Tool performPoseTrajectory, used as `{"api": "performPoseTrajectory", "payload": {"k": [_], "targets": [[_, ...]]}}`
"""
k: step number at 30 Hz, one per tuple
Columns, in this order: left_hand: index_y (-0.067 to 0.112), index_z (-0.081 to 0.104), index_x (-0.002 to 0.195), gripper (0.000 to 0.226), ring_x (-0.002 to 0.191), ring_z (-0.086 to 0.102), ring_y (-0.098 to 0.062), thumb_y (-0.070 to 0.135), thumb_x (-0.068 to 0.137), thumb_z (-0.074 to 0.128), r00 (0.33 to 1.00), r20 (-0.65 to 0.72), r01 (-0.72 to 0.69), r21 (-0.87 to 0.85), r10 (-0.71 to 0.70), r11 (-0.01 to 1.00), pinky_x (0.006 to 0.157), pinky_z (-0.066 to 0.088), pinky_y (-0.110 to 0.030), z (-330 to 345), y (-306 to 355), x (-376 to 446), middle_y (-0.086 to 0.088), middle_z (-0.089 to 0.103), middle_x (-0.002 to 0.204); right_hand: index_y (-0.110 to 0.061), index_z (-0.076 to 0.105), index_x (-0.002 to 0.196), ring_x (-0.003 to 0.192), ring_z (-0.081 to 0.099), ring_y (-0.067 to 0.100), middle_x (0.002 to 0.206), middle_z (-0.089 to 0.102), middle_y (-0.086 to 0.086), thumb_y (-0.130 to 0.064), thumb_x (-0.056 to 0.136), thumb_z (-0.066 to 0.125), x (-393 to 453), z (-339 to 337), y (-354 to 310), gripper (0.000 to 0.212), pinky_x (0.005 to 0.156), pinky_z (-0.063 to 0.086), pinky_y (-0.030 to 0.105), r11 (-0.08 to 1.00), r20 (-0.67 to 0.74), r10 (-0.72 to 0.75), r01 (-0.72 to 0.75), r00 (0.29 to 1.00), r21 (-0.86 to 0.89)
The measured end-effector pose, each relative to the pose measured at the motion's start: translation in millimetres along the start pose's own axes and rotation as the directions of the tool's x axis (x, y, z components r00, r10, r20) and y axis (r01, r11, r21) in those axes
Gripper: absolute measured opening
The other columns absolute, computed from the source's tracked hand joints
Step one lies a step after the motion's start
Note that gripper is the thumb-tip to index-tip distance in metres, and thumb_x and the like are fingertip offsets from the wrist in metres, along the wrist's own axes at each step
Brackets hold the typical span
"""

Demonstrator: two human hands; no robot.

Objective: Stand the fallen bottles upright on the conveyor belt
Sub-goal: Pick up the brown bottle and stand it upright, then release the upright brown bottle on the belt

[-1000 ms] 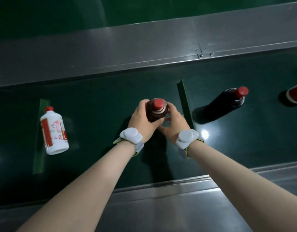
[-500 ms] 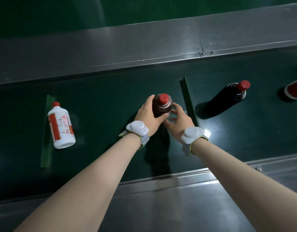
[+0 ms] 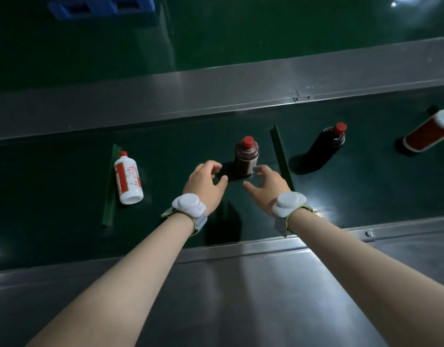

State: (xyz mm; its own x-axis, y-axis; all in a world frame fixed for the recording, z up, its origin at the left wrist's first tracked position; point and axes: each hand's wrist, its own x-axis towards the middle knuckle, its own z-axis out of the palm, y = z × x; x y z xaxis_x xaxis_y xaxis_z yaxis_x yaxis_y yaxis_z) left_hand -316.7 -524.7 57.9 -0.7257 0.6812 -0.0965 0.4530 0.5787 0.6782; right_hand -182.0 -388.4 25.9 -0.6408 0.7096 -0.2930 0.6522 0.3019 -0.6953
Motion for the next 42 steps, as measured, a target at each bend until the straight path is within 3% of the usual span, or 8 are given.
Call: {"api": "performPoseTrajectory", "payload": {"k": [5, 9, 13, 21, 26, 32, 38, 42], "targets": [[0.019, 0.07, 0.123, 0.026, 0.11, 0.072, -0.02, 0.03, 0.099, 0.07, 0.993, -0.07, 0.095, 0.001, -0.094, 0.996, 0.094, 0.06, -0.042, -35, -31, -20, -0.001, 0.072, 0.124, -0.028, 0.062, 0.134, 0.11, 0.069, 0.022, 0.115, 0.072, -0.005, -0.049, 0.093, 0.07, -13, 13, -27, 0.047, 0.087, 0.05, 0.028, 1.0, 0.077, -0.003, 0.004, 0.997, -0.017], [0.017, 0.071, 0.12, 0.024, 0.111, 0.073, -0.024, 0.027, 0.099, 0.07, 0.96, -0.155, 0.234, -0.004, -0.232, 0.972, 0.096, 0.06, -0.043, -77, -114, -14, -0.004, 0.074, 0.124, -0.03, 0.065, 0.126, 0.098, 0.07, 0.016, 0.098, 0.069, -0.016, -0.052, 0.093, 0.067, -4, 80, -64, 0.04, 0.087, 0.054, 0.03, 0.998, 0.197, -0.02, 0.031, 0.98, -0.053], [0.014, 0.067, 0.132, 0.041, 0.112, 0.068, -0.039, 0.033, 0.097, 0.072, 0.901, -0.232, 0.378, 0.002, -0.367, 0.926, 0.094, 0.058, -0.044, -97, -155, -4, -0.016, 0.065, 0.134, -0.027, 0.064, 0.128, 0.093, 0.066, 0.015, 0.098, 0.068, -0.014, -0.05, 0.095, 0.067, -2, 111, -76, 0.04, 0.082, 0.049, 0.027, 0.999, 0.225, -0.001, 0.013, 0.974, -0.052], [0.008, 0.044, 0.145, 0.081, 0.118, 0.064, -0.045, 0.059, 0.089, 0.074, 0.785, -0.05, 0.62, 0.065, -0.618, 0.782, 0.103, 0.054, -0.052, -111, -249, 58, -0.02, 0.051, 0.144, -0.028, 0.057, 0.138, 0.098, 0.064, 0.016, 0.112, 0.07, -0.012, -0.053, 0.097, 0.064, 45, 216, -134, 0.048, 0.084, 0.048, 0.029, 0.995, 0.347, 0.07, -0.039, 0.935, -0.094], [0.007, 0.043, 0.146, 0.084, 0.119, 0.066, -0.044, 0.062, 0.09, 0.072, 0.753, 0.087, 0.651, 0.043, -0.652, 0.758, 0.107, 0.052, -0.053, -101, -278, 88, -0.019, 0.06, 0.143, -0.029, 0.056, 0.14, 0.099, 0.065, 0.017, 0.122, 0.072, -0.01, -0.054, 0.097, 0.065, 71, 252, -146, 0.051, 0.085, 0.049, 0.03, 0.991, 0.36, 0.118, -0.087, 0.925, -0.099], [0.011, 0.055, 0.136, 0.083, 0.113, 0.071, -0.036, 0.067, 0.08, 0.079, 0.71, 0.15, 0.703, -0.092, -0.688, 0.705, 0.105, 0.056, -0.05, -98, -312, 114, -0.011, 0.07, 0.132, -0.026, 0.054, 0.143, 0.097, 0.063, 0.016, 0.105, 0.064, -0.014, -0.058, 0.097, 0.062, 93, 289, -150, 0.057, 0.084, 0.048, 0.03, 0.985, 0.331, 0.171, -0.156, 0.928, -0.07], [0.021, 0.066, 0.127, 0.064, 0.098, 0.076, -0.02, 0.045, 0.073, 0.091, 0.794, 0.143, 0.597, -0.371, -0.591, 0.712, 0.091, 0.063, -0.039, -111, -303, 119, 0.001, 0.078, 0.115, -0.026, 0.054, 0.148, 0.109, 0.067, 0.016, 0.126, 0.071, -0.007, -0.074, 0.088, 0.06, 111, 297, -180, 0.077, 0.086, 0.049, 0.027, 0.966, 0.246, 0.181, -0.219, 0.952, 0.138], [0.024, 0.052, 0.137, 0.07, 0.089, 0.061, 0.001, 0.021, 0.077, 0.087, 0.913, 0.017, 0.387, -0.358, -0.409, 0.85, 0.059, 0.046, -0.007, -127, -281, 126, 0.014, 0.058, 0.117, -0.036, 0.052, 0.147, 0.107, 0.069, 0.008, 0.125, 0.071, -0.015, -0.068, 0.08, 0.072, 117, 283, -211, 0.077, 0.081, 0.052, 0.022, 0.948, 0.204, 0.091, -0.147, 0.975, 0.281]]}}
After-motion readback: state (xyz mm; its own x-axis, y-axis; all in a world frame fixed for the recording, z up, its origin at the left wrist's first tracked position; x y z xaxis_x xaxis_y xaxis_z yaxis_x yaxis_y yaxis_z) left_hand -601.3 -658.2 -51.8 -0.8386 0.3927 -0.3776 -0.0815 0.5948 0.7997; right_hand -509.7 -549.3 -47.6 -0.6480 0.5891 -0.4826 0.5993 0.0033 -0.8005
